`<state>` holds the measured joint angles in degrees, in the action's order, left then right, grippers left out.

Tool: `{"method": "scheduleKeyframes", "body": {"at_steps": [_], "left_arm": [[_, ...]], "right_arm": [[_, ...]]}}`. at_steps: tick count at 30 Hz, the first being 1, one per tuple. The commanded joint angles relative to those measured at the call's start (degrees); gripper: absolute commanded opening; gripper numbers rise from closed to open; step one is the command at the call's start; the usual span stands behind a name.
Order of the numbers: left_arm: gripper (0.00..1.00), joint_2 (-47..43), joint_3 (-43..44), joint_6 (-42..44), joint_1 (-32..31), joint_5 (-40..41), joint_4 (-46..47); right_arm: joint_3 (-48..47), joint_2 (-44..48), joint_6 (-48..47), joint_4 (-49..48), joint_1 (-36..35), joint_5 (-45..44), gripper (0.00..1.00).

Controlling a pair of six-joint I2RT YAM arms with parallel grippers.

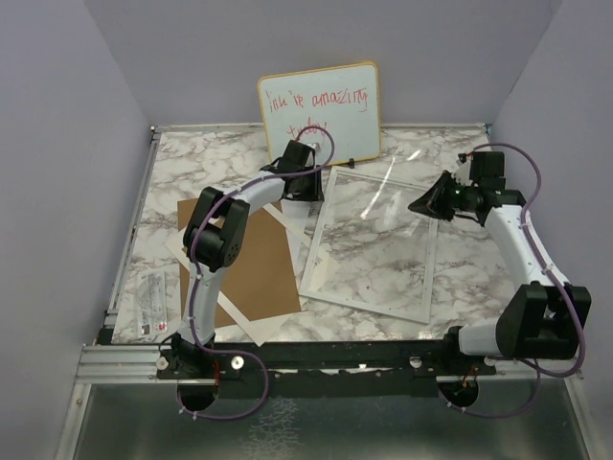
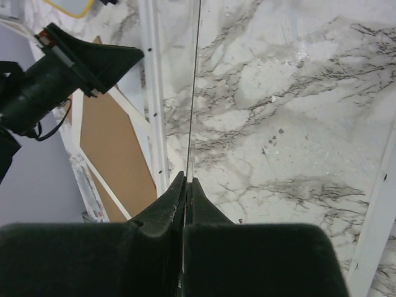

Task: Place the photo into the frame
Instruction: Place the photo frame item in the photo frame.

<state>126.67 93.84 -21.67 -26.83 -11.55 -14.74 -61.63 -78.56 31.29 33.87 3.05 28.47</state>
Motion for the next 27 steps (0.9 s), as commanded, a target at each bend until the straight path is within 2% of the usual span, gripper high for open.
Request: {"method": "scheduleKeyframes", "body": {"at_steps": [1, 7, 21, 24, 27], "left_arm": [[0.33, 4.2, -0.2, 1.8, 0.6, -0.6, -4.5], [0.35, 4.9, 0.1, 1.5, 0.7, -2.1, -4.5], [0.53, 4.5, -2.2, 1.3, 0.6, -4.9, -1.8], [0.54, 4.7, -2.5, 1.4, 0.6, -4.8, -1.4], [0.51, 5.3, -2.4, 1.3, 0.4, -4.3, -1.5]], "right_arm": [[-1.4, 2.4, 0.8, 3.0, -0.2, 5.6, 0.01], [1.8, 5.2, 2.3, 1.4, -0.1, 11.7, 0.01], [3.0, 9.0, 13.3, -7.6, -0.2, 23.3, 0.01], [3.0, 9.6, 14.1, -8.7, -0.1, 23.5, 0.01], [1.7, 9.3, 12.1, -5.1, -0.2, 22.0, 0.01]]}}
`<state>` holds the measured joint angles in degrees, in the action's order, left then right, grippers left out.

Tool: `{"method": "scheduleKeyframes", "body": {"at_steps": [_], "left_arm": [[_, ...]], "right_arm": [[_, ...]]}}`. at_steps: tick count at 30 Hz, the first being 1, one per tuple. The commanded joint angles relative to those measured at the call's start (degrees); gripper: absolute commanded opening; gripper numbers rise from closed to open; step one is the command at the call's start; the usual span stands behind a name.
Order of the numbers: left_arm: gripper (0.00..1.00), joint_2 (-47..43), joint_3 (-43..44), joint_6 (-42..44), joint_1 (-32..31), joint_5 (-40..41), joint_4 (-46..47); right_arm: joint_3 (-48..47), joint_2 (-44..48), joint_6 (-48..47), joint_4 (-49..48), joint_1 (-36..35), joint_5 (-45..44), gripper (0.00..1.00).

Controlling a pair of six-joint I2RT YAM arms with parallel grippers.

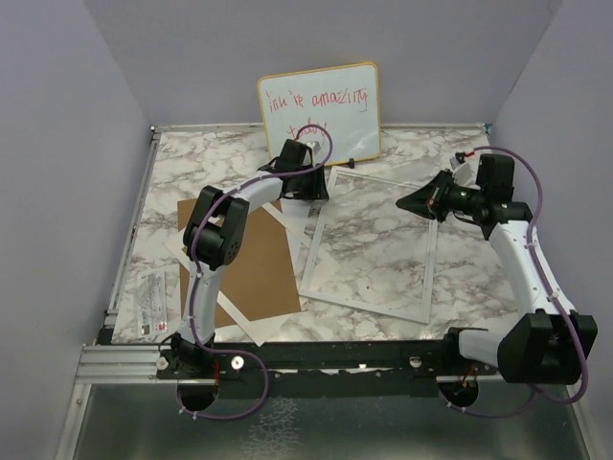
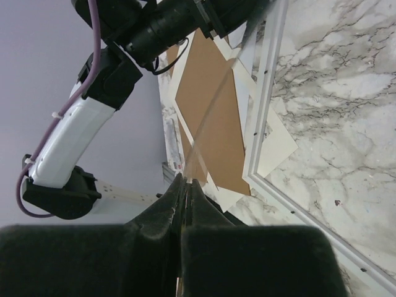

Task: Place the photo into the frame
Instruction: Place the photo frame item in the photo frame.

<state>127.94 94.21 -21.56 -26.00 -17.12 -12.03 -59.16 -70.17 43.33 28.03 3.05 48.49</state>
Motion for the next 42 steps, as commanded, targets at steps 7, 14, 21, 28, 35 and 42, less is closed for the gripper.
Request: {"method": "scheduleKeyframes", "body": {"at_steps": [7, 14, 21, 28, 35, 42], "left_arm": [[0.48, 4.2, -2.0, 2.2, -3.9, 9.8, -7.0], [0.53, 4.9, -0.5, 2.7, -7.3, 16.6, -9.9], [0.56, 1.0, -3.5, 4.2, -9.9, 22.8, -12.1], [0.63, -1.4, -6.3, 5.0, -11.2, 23.7, -12.5], [0.7, -3.2, -3.4, 3.4, -11.2, 21.6, -12.4], [0.67, 1.2, 0.9, 3.2, -11.1, 20.4, -12.4]], "right_arm": [[-4.8, -0.8, -7.6, 12.5, -0.1, -5.5, 0.01], [-6.6, -0.9, -12.3, 20.0, -0.1, -11.8, 0.01], [-5.3, 0.3, -12.3, 19.9, -0.2, -13.1, 0.01], [-3.7, 1.4, -12.6, 19.7, -0.2, -13.5, 0.01], [-3.5, 1.7, -12.4, 19.6, -0.2, -13.2, 0.01], [-2.6, 1.7, -12.6, 19.3, -0.2, -13.7, 0.01]]}}
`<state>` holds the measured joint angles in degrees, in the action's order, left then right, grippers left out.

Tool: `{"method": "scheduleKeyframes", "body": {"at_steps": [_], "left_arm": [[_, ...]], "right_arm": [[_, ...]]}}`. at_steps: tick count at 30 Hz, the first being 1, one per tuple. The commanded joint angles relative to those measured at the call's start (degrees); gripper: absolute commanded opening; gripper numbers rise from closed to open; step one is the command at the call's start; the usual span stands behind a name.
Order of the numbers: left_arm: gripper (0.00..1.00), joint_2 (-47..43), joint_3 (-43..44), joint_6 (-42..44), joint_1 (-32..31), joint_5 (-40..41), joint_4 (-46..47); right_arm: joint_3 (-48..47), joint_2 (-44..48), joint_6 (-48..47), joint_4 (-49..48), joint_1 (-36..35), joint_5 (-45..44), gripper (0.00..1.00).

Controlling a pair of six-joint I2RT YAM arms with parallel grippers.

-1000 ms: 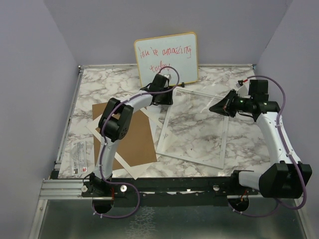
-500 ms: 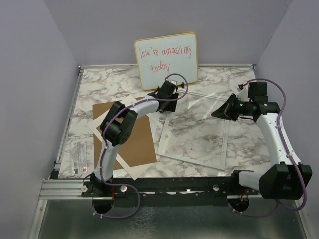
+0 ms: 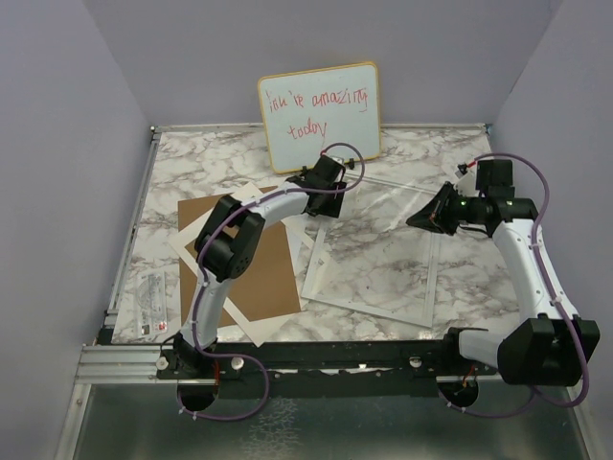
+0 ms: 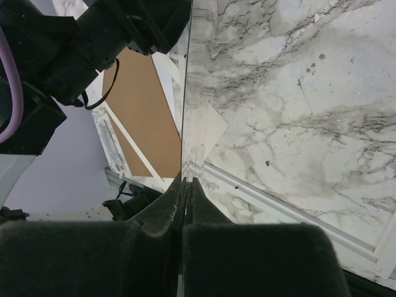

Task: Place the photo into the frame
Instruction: Place the photo frame item in the photo frame.

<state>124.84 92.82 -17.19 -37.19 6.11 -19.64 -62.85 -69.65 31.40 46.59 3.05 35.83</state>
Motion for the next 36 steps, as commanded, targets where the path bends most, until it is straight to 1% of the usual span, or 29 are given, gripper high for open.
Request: {"method": "scheduleKeyframes", "body": {"at_steps": [1, 5, 7, 9, 14, 18, 20, 23, 27, 29, 36], "left_arm": [[0.66, 5.0, 3.4, -1.1, 0.0, -3.4, -4.8], [0.64, 8.4, 7.3, -0.7, 0.0, -4.8, -4.8], [0.61, 9.6, 8.9, -1.0, 0.0, -4.5, -5.2], [0.56, 10.3, 9.5, -1.4, -0.1, -4.7, -5.3], [0.4, 9.6, 8.4, -1.9, -0.2, -1.5, -5.5], [0.29, 9.4, 7.8, -1.6, -0.2, -0.7, -5.8], [0.27, 9.3, 7.9, -1.7, -0.2, -0.8, -5.9], [0.21, 9.2, 8.5, -2.1, -0.1, -1.5, -6.1], [0.16, 8.6, 8.9, -2.5, 0.0, -3.0, -6.1], [0.11, 8.3, 9.2, -3.1, 0.3, -4.5, -6.2], [0.05, 7.5, 9.3, -6.9, 3.2, -13.7, -5.8]], "right_arm": [[1.3, 1.2, -0.6, 0.5, -0.1, -1.0, 0.01], [2.3, 1.0, -0.5, -0.2, -0.2, -0.8, 0.01], [2.7, 0.9, -0.5, -0.5, -0.2, -0.9, 0.01], [3.1, 0.8, -0.5, -0.8, -0.2, -0.9, 0.0], [4.1, 0.7, -0.3, -1.5, -0.2, -0.7, 0.01], [4.1, 0.3, -0.5, -1.6, -0.1, -0.5, 0.01], [4.1, 0.2, -0.7, -1.7, -0.2, -0.5, 0.01], [4.2, 0.0, -0.8, -1.8, -0.1, -0.4, 0.01], [4.5, -0.1, -0.9, -2.1, -0.1, -0.3, 0.01], [4.8, 0.0, -0.8, -2.2, -0.1, -0.3, 0.01], [5.7, 0.5, -0.5, -2.8, -0.1, 0.0, 0.01]]}}
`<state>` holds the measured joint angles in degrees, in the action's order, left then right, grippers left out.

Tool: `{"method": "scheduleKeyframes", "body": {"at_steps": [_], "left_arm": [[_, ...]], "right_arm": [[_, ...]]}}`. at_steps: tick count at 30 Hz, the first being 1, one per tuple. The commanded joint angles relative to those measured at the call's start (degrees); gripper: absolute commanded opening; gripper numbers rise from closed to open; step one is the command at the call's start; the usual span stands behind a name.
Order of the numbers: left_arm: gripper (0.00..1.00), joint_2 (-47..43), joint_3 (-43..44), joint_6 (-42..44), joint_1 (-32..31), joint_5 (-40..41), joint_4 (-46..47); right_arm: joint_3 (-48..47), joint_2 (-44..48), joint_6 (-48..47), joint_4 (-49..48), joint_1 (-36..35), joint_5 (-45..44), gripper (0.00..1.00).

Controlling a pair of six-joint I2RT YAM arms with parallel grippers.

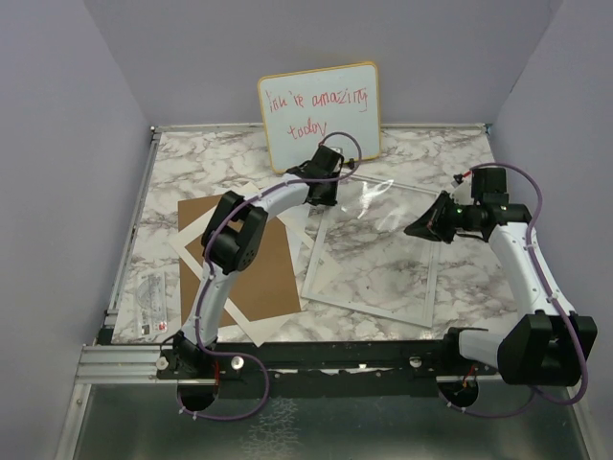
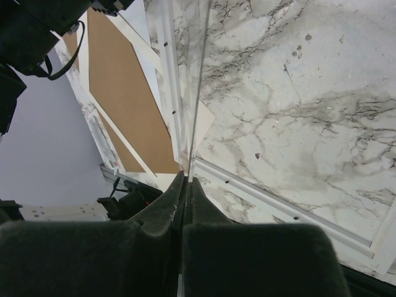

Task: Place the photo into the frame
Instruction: Place the photo frame item in the photo frame.

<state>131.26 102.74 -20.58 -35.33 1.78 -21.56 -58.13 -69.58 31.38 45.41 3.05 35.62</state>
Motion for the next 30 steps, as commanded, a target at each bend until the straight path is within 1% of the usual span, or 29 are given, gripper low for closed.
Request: {"method": "scheduleKeyframes", "body": {"at_steps": [1, 3, 10, 13, 14, 16, 18, 20, 22, 24, 28, 30], "left_arm": [[0.03, 1.0, -0.7, -3.8, 1.7, -10.3, -3.7], [0.0, 0.8, -0.7, -4.4, 2.1, -11.8, -3.4], [0.0, 0.4, -1.5, -6.1, 3.3, -15.1, -2.4], [0.0, -0.5, -4.0, -9.5, 5.4, -20.0, 0.9], [0.04, -0.9, -5.4, -11.2, 6.3, -21.8, 2.8], [0.26, -2.0, -8.1, -13.8, 7.7, -24.8, 6.6], [0.47, -2.7, -8.9, -13.3, 7.8, -24.8, 7.6], [0.57, -2.9, -8.9, -12.0, 7.7, -24.5, 7.4], [0.61, -3.0, -9.0, -10.8, 7.6, -24.0, 6.9], [0.64, -3.3, -9.2, -9.3, 7.2, -22.1, 6.1], [0.67, -4.1, -9.0, -4.4, 5.0, -16.0, 3.2], [0.67, -4.0, -8.8, -2.0, 3.4, -11.7, 1.1]], "right_arm": [[1.2, 0.4, -0.4, -1.7, -0.1, 0.2, 0.01], [1.4, 0.5, -0.4, -1.9, -0.2, 0.3, 0.01], [2.1, 0.5, -0.4, -2.5, -0.1, 0.4, 0.01], [2.2, 0.6, -0.3, -2.7, -0.1, 0.4, 0.01], [2.3, 0.6, -0.2, -2.7, -0.1, 0.4, 0.01], [2.4, 0.7, -0.1, -2.9, -0.2, 0.5, 0.01], [2.7, 1.0, 0.1, -3.0, -0.2, 0.4, 0.01], [2.8, 1.3, 0.2, -3.0, -0.2, 0.3, 0.01], [3.1, 1.4, 0.1, -2.8, -0.2, 0.1, 0.01], [3.1, 1.6, 0.0, -2.5, -0.2, -0.4, 0.01], [1.8, 1.6, -0.4, -1.0, -0.1, -1.8, 0.01], [0.9, 1.7, -0.8, -0.2, -0.2, -2.7, 0.01]]}}
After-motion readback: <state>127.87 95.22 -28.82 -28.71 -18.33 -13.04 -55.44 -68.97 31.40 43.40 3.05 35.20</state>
